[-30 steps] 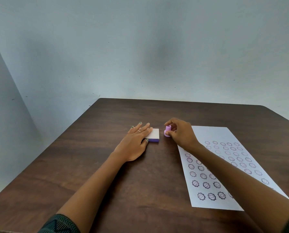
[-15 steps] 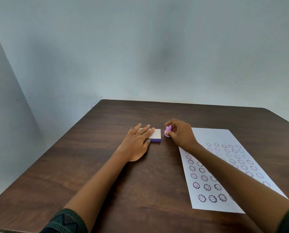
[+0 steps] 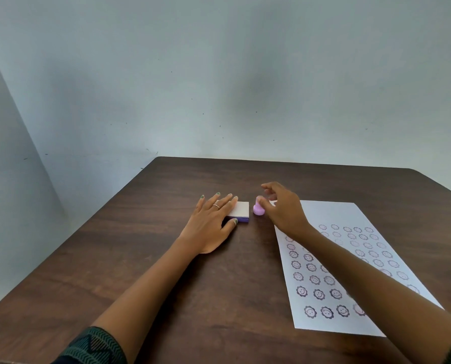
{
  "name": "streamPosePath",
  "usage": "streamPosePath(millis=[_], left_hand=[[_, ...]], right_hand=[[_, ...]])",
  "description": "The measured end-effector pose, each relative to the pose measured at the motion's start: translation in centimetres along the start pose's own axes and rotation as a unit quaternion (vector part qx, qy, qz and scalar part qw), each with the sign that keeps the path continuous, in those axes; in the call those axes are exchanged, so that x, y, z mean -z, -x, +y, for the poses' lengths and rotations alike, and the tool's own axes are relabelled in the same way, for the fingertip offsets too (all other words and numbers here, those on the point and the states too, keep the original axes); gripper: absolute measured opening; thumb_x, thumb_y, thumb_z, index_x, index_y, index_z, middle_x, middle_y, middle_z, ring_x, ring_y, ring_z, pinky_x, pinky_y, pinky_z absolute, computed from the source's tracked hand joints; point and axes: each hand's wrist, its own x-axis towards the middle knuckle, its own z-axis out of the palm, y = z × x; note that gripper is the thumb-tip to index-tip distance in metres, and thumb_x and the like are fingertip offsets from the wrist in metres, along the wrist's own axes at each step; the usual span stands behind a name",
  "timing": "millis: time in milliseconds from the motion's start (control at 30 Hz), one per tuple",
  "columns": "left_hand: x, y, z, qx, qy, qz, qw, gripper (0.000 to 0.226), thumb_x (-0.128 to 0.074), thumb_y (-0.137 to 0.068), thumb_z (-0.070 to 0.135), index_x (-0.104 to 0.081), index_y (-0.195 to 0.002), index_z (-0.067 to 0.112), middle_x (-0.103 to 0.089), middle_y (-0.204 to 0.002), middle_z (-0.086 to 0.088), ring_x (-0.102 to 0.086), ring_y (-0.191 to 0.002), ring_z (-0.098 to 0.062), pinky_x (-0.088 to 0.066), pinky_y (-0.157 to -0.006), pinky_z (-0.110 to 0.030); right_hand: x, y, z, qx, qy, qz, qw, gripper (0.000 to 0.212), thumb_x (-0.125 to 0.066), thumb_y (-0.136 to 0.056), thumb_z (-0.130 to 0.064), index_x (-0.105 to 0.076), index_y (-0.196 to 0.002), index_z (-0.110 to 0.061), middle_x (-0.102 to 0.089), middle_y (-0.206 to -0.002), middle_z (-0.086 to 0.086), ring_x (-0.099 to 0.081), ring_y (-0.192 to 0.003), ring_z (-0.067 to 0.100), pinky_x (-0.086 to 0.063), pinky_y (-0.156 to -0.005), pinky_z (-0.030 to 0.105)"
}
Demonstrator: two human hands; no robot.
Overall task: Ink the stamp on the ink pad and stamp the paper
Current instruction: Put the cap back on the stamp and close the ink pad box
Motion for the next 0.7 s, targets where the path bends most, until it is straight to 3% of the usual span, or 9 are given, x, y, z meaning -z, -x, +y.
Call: streamPosePath(millis=[267, 367, 467, 700], left_hand=[[0.8, -3.1, 0.1, -0.002, 0.034, 0.002, 0.999, 0.058, -0.031, -0.096, 0.046, -0.015, -0.149, 0.026, -0.020, -0.157, 0.005, -0.010, -0.145, -0.012, 0.003, -0.118, -0.037], [0.6, -5.6, -0.2, -0.014, 0.064, -0.002, 0.998, 0.057, -0.032, -0.097, 0.045, -0.016, -0.149, 0.028, -0.021, -0.157, 0.004, -0.011, -0.145, -0.012, 0.002, -0.118, -0.035], [-0.6, -6.9, -0.6, -0.002, 0.074, -0.009, 0.997, 0.054, -0.031, -0.098, 0.040, -0.017, -0.148, 0.026, -0.023, -0.156, 0.003, -0.012, -0.145, -0.011, 0.001, -0.117, -0.032], [-0.1, -7.7, 0.1, 0.030, 0.029, -0.024, 0.999, 0.058, -0.025, -0.096, 0.045, -0.019, -0.148, 0.021, -0.023, -0.156, 0.002, -0.012, -0.145, -0.013, 0.001, -0.118, -0.038]], right_hand=[[-0.1, -2.3, 2.3, 0.090, 0.057, -0.046, 0.993, 0.034, -0.042, -0.095, -0.030, -0.057, -0.116, -0.009, -0.063, -0.119, 0.012, -0.055, -0.110, 0.025, -0.033, -0.090, 0.025], [-0.8, -4.1, 3.1, 0.101, 0.062, -0.061, 0.991, 0.040, -0.038, -0.094, -0.034, -0.054, -0.121, -0.010, -0.058, -0.129, 0.011, -0.051, -0.119, 0.025, -0.031, -0.097, 0.027], [-1.8, -5.5, 3.8, 0.097, 0.076, -0.080, 0.989, 0.044, -0.036, -0.094, -0.038, -0.050, -0.127, -0.012, -0.051, -0.138, 0.010, -0.043, -0.128, 0.024, -0.030, -0.105, 0.035], [-1.8, -7.2, 3.3, 0.013, 0.085, -0.120, 0.989, 0.046, -0.033, -0.096, -0.038, -0.040, -0.135, -0.015, -0.036, -0.149, 0.007, -0.028, -0.139, 0.022, -0.022, -0.112, 0.035]])
